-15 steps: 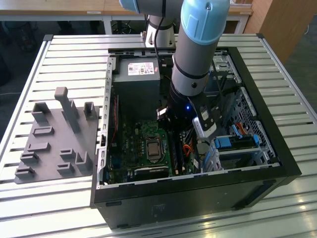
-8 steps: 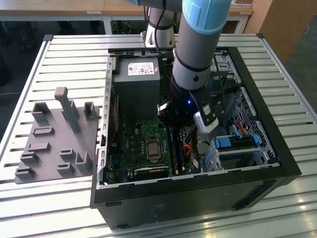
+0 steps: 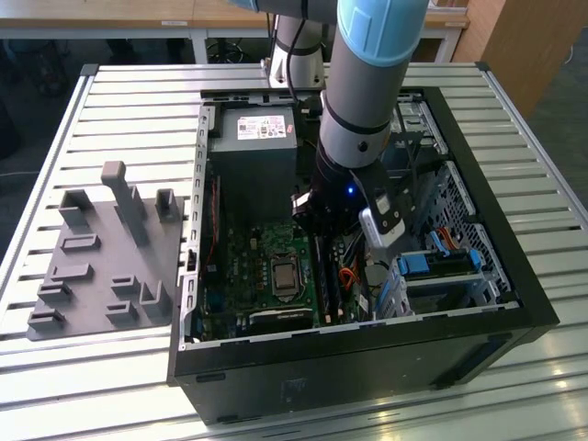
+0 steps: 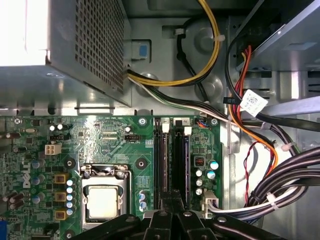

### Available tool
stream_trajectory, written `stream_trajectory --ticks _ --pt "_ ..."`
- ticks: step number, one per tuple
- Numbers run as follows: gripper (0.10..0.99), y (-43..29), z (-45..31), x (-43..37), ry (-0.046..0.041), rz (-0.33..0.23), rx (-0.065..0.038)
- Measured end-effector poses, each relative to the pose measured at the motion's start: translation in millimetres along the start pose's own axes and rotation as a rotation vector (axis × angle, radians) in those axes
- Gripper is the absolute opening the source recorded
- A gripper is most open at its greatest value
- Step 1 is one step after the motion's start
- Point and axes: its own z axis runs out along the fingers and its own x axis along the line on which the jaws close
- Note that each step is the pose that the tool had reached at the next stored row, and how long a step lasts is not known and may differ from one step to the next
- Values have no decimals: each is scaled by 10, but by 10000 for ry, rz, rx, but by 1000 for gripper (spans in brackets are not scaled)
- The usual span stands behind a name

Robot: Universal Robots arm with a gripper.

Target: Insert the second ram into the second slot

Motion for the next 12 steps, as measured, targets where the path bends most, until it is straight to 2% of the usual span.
stream_trajectory --ticks 7,12 --pt "106 -3 25 41 -11 0 -1" --pt "106 -5 57 42 -10 0 -2"
